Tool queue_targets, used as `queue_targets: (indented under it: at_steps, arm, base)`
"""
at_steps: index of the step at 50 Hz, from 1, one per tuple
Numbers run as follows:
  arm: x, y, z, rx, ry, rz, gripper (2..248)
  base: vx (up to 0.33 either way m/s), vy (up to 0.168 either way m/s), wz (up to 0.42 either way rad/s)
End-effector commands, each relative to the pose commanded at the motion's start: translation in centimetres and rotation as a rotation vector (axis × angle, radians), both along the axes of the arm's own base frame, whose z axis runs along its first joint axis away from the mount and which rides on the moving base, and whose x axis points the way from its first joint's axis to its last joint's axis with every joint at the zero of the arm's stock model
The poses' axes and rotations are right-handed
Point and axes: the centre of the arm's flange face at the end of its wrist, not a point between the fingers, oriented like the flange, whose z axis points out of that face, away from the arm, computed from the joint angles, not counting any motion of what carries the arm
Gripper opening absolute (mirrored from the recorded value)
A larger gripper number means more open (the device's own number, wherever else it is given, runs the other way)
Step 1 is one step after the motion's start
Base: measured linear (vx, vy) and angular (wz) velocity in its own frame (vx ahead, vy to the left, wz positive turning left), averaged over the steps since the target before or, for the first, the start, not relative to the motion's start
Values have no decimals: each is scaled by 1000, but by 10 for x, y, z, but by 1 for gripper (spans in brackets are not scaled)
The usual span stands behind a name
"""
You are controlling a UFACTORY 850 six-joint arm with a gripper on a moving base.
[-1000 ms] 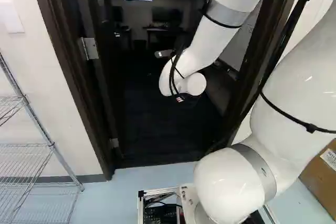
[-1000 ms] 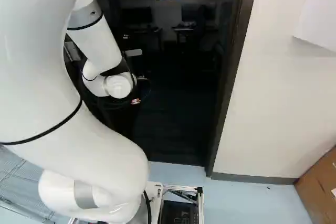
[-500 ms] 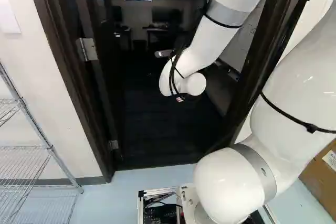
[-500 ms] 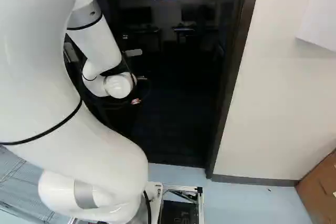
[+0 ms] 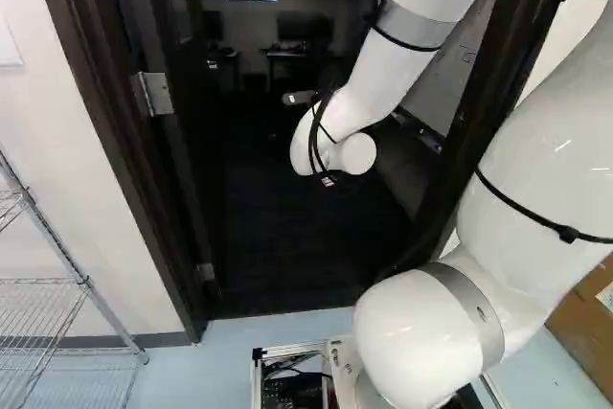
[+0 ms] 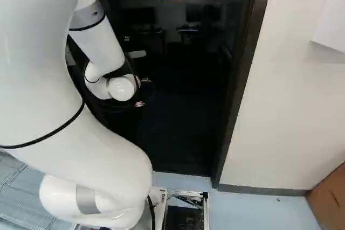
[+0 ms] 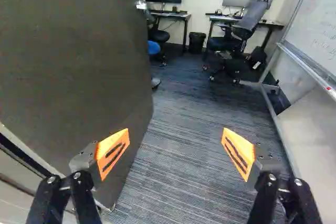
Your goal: Open the door and move inside
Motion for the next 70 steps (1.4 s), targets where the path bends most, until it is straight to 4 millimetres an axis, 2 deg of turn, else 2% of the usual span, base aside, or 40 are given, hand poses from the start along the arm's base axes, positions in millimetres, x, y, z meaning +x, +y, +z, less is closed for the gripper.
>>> queue_targets:
  at_steps: [70]
  arm:
    - [0,0,0,0,0,0,247]
  base:
    - [115,3,-5]
